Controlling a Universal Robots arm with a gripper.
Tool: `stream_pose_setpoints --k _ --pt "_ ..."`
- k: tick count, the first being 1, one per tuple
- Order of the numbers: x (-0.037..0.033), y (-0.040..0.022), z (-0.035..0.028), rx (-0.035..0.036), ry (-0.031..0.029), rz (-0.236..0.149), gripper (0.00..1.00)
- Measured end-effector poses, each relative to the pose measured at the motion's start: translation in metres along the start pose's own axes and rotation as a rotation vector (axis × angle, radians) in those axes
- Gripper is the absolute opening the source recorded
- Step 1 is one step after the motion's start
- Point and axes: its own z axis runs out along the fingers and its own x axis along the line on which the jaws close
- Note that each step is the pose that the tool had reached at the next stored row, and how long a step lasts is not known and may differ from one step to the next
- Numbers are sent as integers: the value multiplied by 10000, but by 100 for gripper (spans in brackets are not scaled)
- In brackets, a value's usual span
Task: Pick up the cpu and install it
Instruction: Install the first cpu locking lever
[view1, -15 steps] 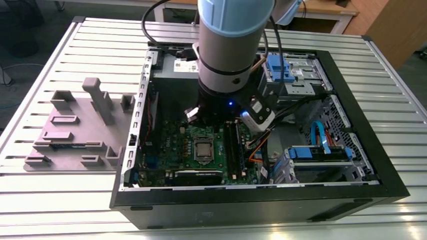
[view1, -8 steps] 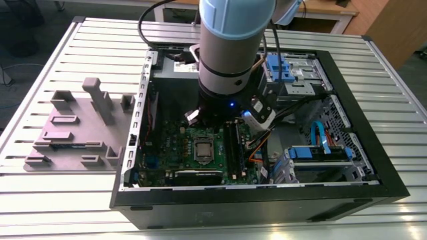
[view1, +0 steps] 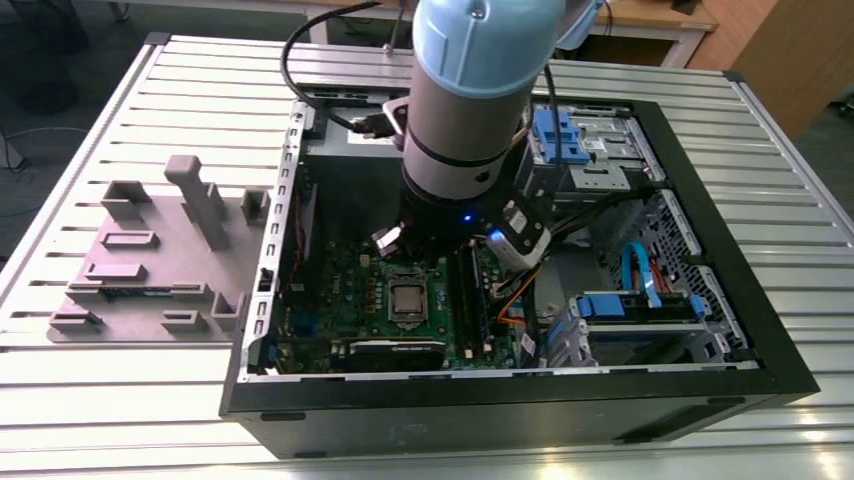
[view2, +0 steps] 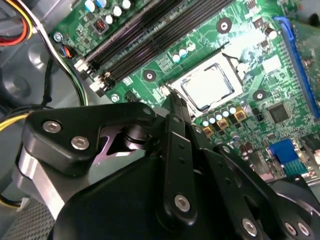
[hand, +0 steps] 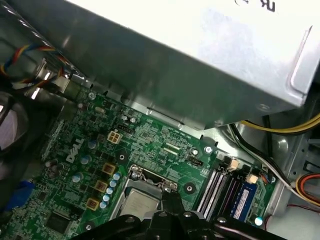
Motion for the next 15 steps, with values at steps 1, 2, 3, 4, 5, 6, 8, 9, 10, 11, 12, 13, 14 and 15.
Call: stream_pose_setpoints --k 1,2,3,4,5,6,8,9,10,11,12,13,14,15 --pt "-15 -8 7 -14 37 -32 11" --pt "-28 -15 15 -28 71 -68 11" --pt "-34 -18 19 -36 93 -106 11" --pt "-34 -19 20 -36 100 -142 11" --pt "-34 -18 20 -37 101 -152 11" --pt "-34 -18 20 -39 101 -153 11" --pt "-34 -20 26 -44 96 -155 11" --pt "-33 -23 31 -43 97 -156 11" --pt "-31 -26 38 -43 98 -156 11" --pt "-30 -31 47 -42 99 -159 11" --pt "-28 -36 63 -42 100 -169 11" --pt "-26 -42 77 -40 105 -190 11" --pt "-24 -47 92 -40 117 -210 11" --pt "-22 -52 106 -45 135 -228 11"
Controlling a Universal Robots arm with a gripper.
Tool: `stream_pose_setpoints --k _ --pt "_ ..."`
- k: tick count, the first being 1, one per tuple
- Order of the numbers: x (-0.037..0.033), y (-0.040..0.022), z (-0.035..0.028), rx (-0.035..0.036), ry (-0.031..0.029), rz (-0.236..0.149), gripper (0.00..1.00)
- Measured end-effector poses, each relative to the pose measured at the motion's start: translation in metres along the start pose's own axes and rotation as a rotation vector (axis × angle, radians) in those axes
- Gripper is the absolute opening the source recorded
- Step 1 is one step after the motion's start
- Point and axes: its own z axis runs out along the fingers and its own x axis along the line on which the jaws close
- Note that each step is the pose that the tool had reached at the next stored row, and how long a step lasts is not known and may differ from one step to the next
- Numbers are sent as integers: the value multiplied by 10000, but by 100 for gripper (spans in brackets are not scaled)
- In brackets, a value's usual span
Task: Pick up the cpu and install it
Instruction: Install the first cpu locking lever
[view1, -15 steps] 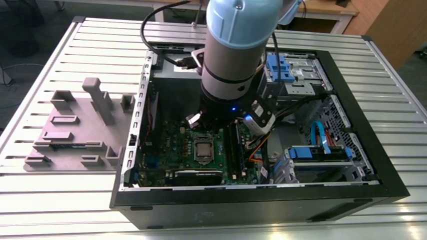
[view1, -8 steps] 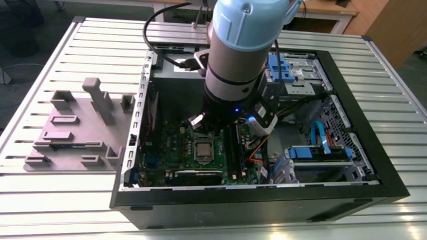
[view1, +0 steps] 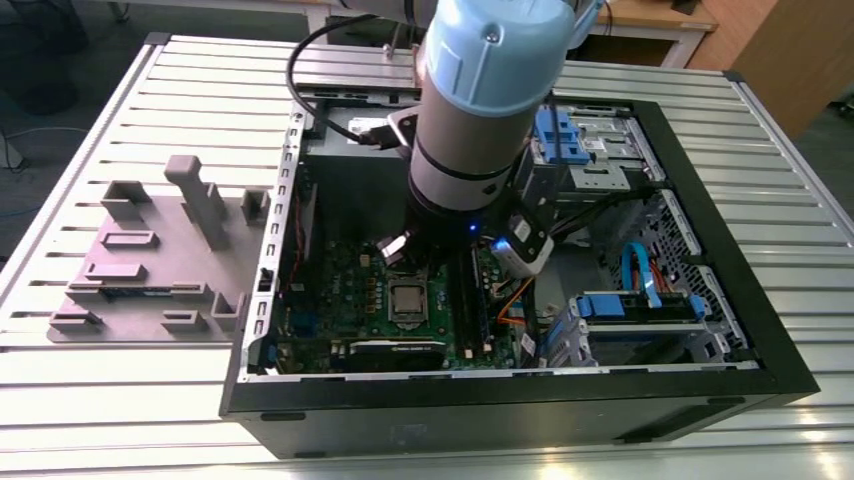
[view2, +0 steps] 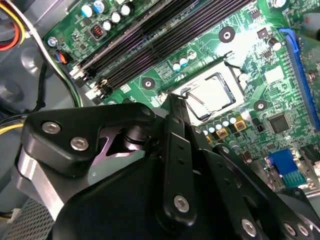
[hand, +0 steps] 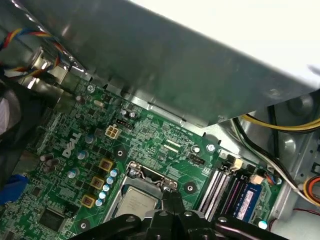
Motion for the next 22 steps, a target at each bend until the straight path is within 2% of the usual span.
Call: stream_pose_setpoints --k 3,5,18,22 --pt "8 -19 37 -16 86 -53 11" --pt "11 -23 47 -11 113 -88 11" --pt "11 -26 52 -13 123 -181 11" --pt "28 -60 49 -15 132 -180 11"
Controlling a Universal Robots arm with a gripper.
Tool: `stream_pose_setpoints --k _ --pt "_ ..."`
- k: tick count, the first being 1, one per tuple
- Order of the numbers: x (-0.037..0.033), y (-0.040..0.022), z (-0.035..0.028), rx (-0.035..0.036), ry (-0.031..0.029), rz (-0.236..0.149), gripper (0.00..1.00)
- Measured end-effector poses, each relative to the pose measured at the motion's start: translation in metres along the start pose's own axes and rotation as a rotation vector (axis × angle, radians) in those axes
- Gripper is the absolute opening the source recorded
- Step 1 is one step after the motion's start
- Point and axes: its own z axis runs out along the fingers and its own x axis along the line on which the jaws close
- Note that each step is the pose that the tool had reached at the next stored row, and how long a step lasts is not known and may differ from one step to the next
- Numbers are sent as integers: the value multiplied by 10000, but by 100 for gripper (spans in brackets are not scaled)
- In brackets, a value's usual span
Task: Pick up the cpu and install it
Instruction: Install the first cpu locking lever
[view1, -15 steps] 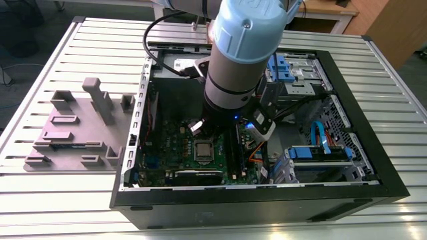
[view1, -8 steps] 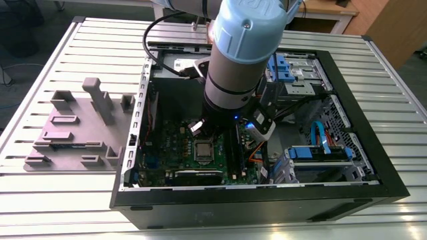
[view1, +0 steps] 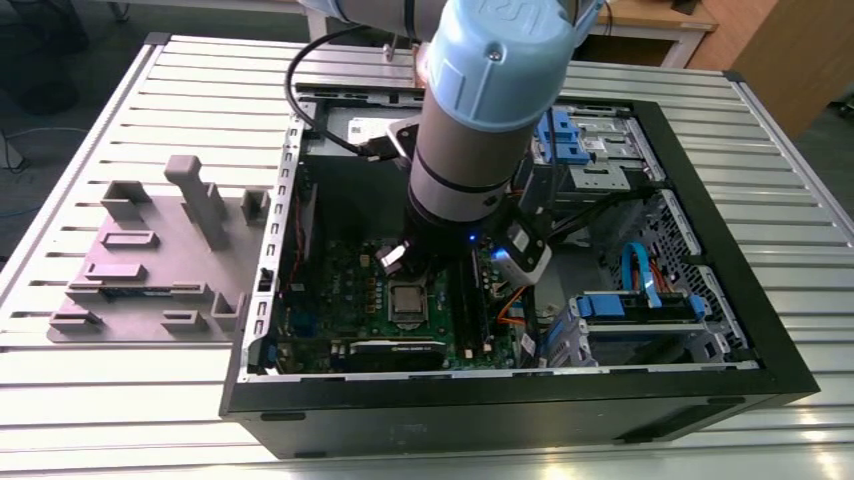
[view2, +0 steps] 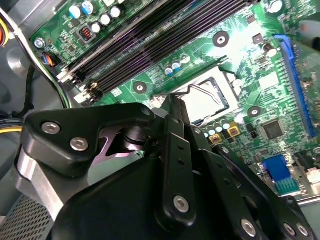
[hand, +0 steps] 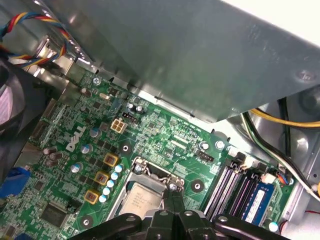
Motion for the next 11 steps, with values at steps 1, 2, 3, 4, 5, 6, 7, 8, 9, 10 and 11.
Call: stream_pose_setpoints --k 1,2,3,4,5,6,7,8,9,10,11 --pt "6 -12 -1 -2 6 1 11" --pt "10 -20 -2 -5 9 1 11" --pt "12 -25 -2 -7 14 2 11" --pt "12 -27 -2 -8 16 3 11" --pt "9 -29 -2 -9 18 3 11" --pt "6 -32 -2 -12 20 3 11" --pt "3 -36 -2 -15 27 4 11" --pt "-2 -42 -3 -18 34 5 11" --pt "-8 -48 -3 -22 43 7 11" --pt "-14 -54 -4 -27 52 7 11" --pt "-19 -60 -4 -31 61 9 11"
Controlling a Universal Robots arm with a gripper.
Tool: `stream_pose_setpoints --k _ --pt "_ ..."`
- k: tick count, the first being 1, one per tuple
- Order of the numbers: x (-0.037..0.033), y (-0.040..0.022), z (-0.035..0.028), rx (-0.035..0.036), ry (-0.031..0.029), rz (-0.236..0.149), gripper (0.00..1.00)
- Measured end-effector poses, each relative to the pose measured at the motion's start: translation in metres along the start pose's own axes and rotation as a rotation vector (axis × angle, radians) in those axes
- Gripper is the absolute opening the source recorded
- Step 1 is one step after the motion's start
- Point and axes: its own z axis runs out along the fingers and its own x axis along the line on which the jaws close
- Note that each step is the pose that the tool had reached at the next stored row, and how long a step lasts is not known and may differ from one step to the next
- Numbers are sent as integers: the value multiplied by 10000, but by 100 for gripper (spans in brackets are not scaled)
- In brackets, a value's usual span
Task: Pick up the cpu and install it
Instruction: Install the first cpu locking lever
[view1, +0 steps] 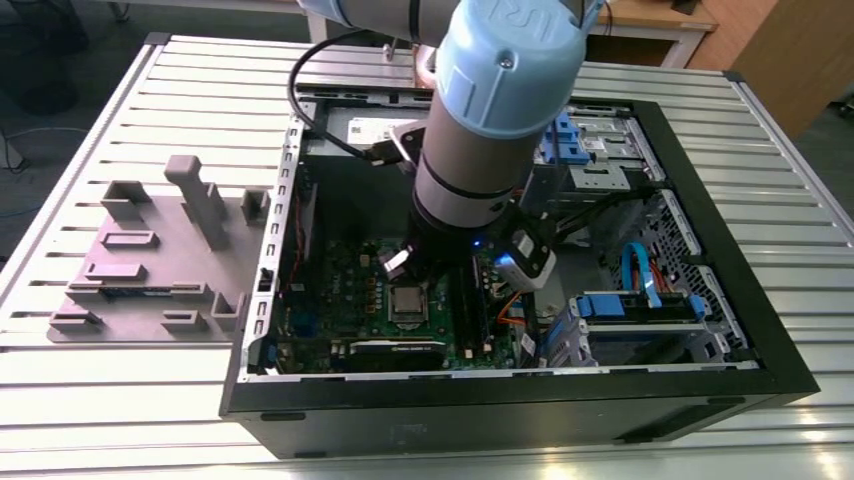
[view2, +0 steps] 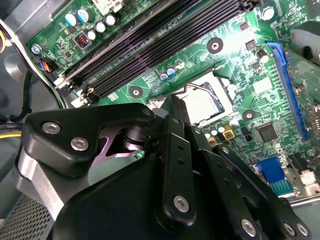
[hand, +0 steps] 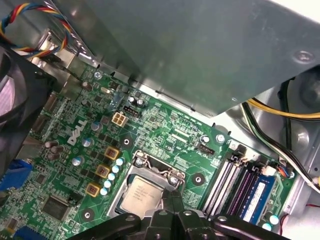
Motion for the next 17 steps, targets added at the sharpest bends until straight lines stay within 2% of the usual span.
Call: stream_pose_setpoints --k 7,11,17 --pt "-31 -28 -2 -21 43 5 11" --pt "-35 -42 0 -44 90 14 11" --pt "-34 -44 2 -45 92 14 11"
